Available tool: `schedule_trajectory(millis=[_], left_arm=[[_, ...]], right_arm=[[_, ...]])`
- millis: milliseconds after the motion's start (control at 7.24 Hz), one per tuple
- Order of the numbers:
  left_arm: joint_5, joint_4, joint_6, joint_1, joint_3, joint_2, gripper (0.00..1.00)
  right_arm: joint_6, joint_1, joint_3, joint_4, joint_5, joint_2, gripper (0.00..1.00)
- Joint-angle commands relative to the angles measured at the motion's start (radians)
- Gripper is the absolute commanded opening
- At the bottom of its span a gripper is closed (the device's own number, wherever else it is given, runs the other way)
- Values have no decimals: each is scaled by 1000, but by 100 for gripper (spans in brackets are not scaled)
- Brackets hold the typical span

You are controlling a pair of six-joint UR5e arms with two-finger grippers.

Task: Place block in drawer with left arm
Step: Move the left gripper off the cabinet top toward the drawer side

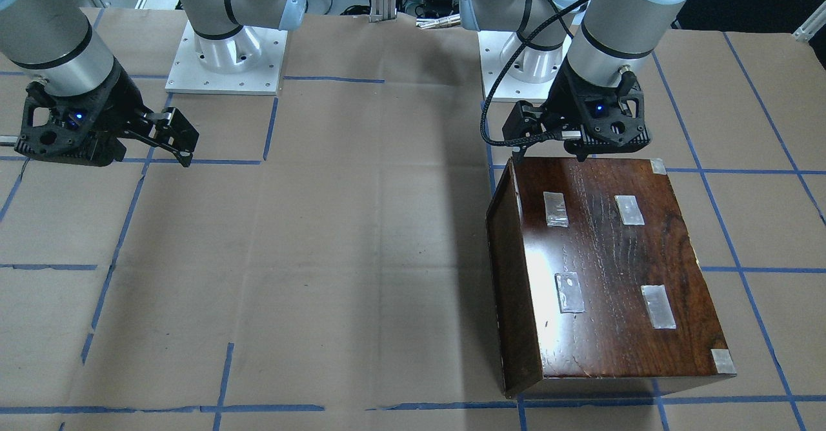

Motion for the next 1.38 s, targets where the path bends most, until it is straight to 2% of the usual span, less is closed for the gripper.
schedule_trajectory(millis=[0, 829, 1243], left_arm=[[0, 0, 0, 0, 7, -7, 99], [2, 9, 3, 24, 27, -18, 99], [3, 15, 133, 144, 45, -24, 99]], right_arm=[[0, 0, -1, 0, 0, 0, 100], [0, 0, 1, 1, 0, 0, 100], [0, 0, 1, 1, 0, 0, 100]])
